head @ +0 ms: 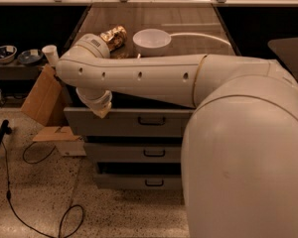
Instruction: Close top drawer
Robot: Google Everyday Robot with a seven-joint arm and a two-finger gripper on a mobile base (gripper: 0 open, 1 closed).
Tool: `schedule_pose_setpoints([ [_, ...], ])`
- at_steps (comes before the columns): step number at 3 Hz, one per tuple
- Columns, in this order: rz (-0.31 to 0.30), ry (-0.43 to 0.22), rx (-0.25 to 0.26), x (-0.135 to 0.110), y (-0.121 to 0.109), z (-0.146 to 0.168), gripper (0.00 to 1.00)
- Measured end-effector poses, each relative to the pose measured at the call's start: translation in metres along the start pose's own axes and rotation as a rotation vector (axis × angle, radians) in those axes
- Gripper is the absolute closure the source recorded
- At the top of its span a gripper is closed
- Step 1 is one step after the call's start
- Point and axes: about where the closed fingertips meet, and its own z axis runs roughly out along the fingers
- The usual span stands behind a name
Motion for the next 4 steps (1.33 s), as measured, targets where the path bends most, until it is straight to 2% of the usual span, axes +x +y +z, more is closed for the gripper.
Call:
schedule_pose_setpoints([
  [2, 0.019, 0.000, 0.015, 0.001, -0.011, 0.000, 1.00],
  [4, 0.066, 0.003, 0.022, 0.005, -0.018, 0.005, 1.00],
])
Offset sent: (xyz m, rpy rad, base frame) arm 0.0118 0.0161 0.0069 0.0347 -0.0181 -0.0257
